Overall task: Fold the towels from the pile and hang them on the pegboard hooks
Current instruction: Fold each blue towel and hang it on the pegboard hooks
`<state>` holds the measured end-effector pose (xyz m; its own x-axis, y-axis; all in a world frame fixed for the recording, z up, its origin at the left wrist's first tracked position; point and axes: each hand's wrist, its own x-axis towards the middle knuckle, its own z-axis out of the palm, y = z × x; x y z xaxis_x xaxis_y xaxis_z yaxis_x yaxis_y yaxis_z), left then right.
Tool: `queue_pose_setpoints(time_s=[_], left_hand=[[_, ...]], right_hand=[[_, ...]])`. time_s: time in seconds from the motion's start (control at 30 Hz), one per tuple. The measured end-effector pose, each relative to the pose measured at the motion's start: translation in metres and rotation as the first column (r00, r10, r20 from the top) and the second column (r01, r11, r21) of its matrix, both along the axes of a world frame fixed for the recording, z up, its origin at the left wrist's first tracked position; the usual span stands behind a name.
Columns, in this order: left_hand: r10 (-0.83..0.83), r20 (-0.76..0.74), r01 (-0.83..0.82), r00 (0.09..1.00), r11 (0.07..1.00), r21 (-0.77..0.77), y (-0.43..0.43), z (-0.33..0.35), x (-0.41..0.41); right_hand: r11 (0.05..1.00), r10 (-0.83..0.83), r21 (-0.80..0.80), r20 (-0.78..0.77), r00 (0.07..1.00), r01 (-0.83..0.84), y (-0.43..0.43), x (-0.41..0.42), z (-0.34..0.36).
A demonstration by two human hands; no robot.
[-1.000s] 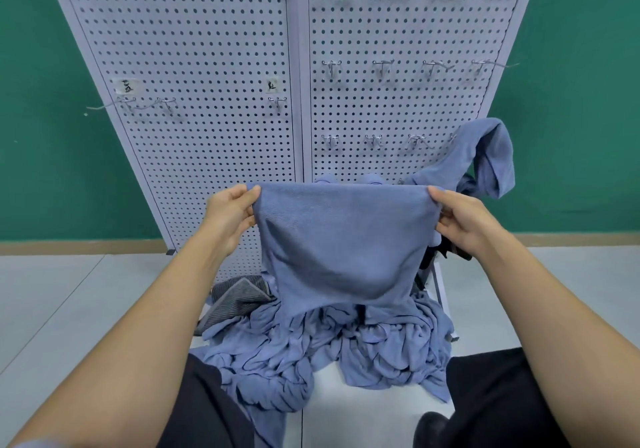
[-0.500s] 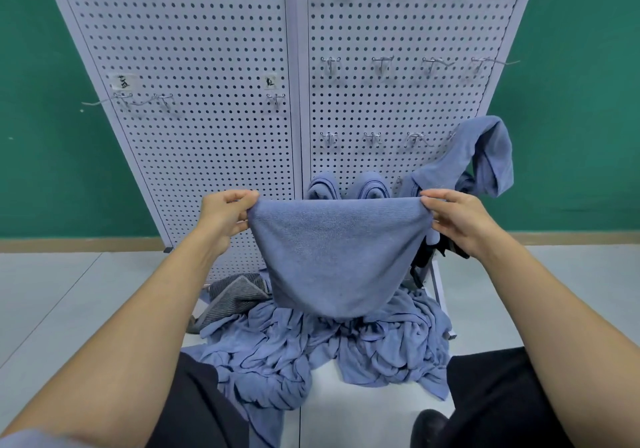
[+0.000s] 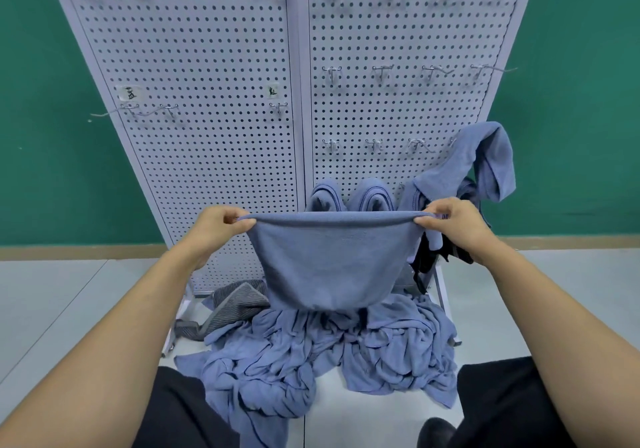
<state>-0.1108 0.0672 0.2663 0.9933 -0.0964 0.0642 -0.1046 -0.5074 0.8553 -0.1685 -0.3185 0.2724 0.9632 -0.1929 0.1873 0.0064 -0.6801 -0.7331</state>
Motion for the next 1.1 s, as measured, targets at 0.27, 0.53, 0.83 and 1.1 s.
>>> queue_pose_setpoints(time_s=[0.27,0.53,0.83,1.1], left_hand=[[-0.062,-0.474,-0.271,0.878,0.752,-0.601,0.005,0.004,0.004],[0.078,-0.348,-0.290,0.934,0.732,-0.617,-0.041,0.012,-0.003],[-0.006,-0.051,-0.018,0.999,0.889,-0.457,-0.117,0.021,-0.041],[-0.117,-0.015,0.097,0.993,0.888,-0.450,-0.116,0.018,-0.040]], right_hand=[[0.638,0.161,0.769,-0.185,0.970,0.040,0.013,-0.001,0.008],[0.456,0.115,0.885,-0.160,0.980,0.091,0.052,0.007,0.022],[0.766,0.107,0.637,0.002,0.994,-0.083,0.131,-0.006,0.022],[0.690,0.242,0.696,0.040,0.969,-0.201,0.127,-0.011,0.023]])
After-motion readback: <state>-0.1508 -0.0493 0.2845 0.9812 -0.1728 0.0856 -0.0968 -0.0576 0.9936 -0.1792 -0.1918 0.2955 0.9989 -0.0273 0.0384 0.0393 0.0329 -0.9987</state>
